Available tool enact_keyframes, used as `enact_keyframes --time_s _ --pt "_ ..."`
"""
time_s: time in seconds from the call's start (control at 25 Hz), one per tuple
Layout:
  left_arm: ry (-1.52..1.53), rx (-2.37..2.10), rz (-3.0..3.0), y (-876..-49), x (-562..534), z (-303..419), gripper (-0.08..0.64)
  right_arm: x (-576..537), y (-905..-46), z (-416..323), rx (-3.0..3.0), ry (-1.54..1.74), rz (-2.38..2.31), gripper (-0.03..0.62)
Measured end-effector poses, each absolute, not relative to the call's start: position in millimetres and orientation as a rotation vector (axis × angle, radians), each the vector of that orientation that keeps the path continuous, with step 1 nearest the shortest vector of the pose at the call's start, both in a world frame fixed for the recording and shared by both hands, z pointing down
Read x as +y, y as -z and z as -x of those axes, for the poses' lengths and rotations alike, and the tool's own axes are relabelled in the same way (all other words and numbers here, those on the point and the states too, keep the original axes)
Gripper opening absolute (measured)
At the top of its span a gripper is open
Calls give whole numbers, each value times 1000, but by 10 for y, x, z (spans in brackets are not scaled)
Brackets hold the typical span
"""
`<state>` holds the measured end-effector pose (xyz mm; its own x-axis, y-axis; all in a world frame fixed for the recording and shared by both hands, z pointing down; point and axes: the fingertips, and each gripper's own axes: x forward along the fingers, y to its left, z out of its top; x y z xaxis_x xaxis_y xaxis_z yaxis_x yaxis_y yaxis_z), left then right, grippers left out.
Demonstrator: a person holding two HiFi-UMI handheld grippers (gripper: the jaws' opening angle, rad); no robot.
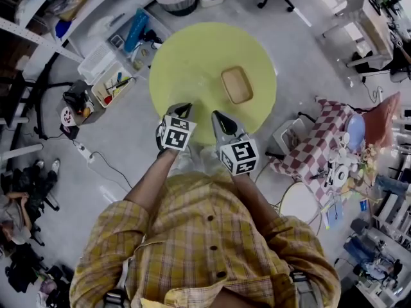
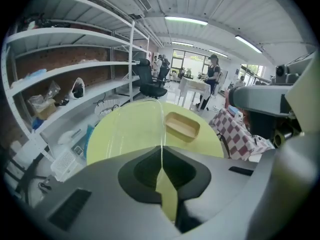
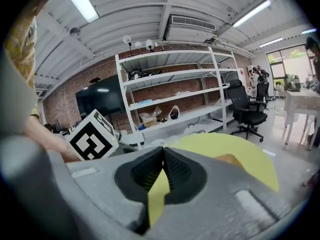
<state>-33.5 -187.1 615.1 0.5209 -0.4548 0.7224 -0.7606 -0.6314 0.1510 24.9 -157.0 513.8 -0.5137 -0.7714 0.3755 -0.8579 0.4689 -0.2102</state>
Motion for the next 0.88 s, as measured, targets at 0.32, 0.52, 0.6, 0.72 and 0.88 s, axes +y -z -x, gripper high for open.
enact_keyframes --time_s 0.32,0.52,0.6,0.72,0.88 --pt "-832 -1045 -2368 -5846 -1754 459 14 -1536 -4970 -172 -2530 -603 -1445 -2" --pt "-772 -1070 -2394 -5631 -1674 483 14 -1528 -4876 -137 -2548 -594 -1466 -2" --pt "-738 -1087 -2407 -5544 -1659 487 14 -1527 -4857 -134 -2544 -586 -1470 -2" --pt "-696 -1110 -2434 -5415 -1653 500 14 -1541 -4834 -131 -2546 -580 -1471 -2" --pt "-644 -1127 -2454 -5277 -1622 511 14 -1534 -4759 -158 -2553 -566 -1478 -2"
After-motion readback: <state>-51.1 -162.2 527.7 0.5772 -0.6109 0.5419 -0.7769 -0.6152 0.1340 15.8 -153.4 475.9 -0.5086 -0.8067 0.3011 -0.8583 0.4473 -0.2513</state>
